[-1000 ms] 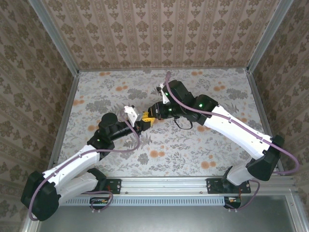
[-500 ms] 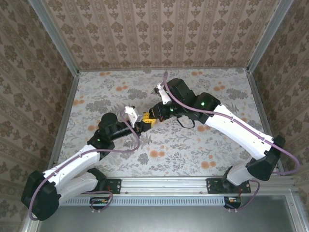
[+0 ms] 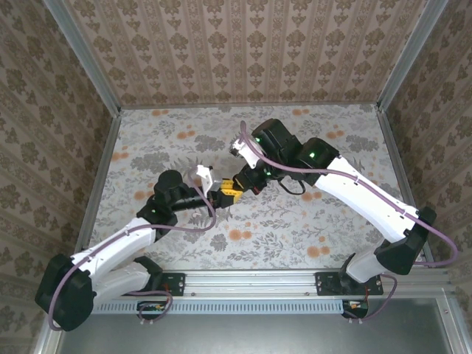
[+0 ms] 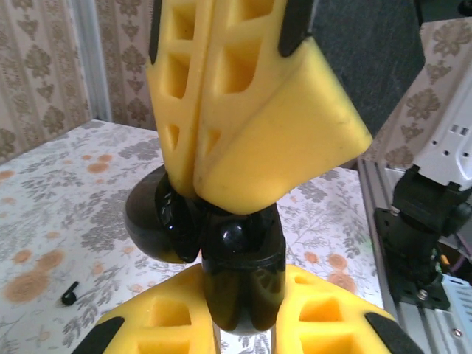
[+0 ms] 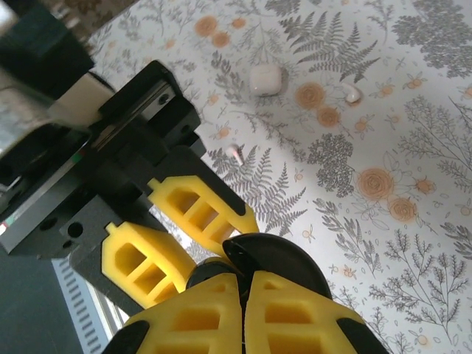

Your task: Insert the wireless bluetooth earbuds into the charging case

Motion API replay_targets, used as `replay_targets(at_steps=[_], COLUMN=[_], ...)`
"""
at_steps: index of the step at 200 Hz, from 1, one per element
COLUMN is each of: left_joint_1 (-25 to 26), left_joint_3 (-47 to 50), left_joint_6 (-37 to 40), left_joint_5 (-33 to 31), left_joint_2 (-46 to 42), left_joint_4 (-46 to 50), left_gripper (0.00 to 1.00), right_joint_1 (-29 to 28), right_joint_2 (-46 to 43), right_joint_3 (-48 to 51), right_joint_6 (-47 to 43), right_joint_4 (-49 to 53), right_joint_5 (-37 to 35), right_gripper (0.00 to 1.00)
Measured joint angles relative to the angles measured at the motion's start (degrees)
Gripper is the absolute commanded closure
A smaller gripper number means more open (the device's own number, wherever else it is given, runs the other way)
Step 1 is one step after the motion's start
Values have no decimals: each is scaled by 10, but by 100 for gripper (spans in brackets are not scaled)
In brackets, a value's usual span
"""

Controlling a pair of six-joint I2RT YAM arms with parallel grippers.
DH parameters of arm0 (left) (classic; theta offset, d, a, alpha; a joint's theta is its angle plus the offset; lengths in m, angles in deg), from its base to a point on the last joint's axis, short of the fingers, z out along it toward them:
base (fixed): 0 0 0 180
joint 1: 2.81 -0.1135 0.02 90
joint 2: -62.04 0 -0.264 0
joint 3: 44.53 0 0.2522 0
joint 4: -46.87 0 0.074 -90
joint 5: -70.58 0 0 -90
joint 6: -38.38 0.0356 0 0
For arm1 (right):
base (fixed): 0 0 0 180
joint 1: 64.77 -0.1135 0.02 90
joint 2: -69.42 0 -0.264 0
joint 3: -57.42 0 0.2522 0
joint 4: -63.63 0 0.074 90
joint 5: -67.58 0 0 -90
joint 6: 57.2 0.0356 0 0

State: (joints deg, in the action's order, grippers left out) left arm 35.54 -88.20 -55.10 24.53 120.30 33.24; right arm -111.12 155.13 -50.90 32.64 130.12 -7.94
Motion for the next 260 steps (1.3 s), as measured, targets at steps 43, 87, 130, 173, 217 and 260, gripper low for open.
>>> replay_targets(at_steps=[43,87,130,173,217,260], left_joint_1=[-3,-5,-6,-9,-9,-5], left_joint_3=[-13,-14,-14,-14,-14,-15], left_joint_6=[-6,-9,-15,-20,-26,-23], left_joint_5=[50,73,78,80,68,64], left_joint_2=[17,20,20,20,23,26], left_joint_4=[-1,0,9,17,17,-5], left_gripper=[100,100,100,100,100,100], right_joint_1=[3,10,28,46,40,41], right_joint_2=[3,7,8,16,22,13], right_joint_3=[-15,-13,10,25,35,47], right_joint_6=[-81,-138,-178,-196,-188,-128], right_joint_4=[27,30,8,-15,-60,-110], right_joint_5=[30,67,117,173,230,228], right_gripper=[91,89,87,80,61,47])
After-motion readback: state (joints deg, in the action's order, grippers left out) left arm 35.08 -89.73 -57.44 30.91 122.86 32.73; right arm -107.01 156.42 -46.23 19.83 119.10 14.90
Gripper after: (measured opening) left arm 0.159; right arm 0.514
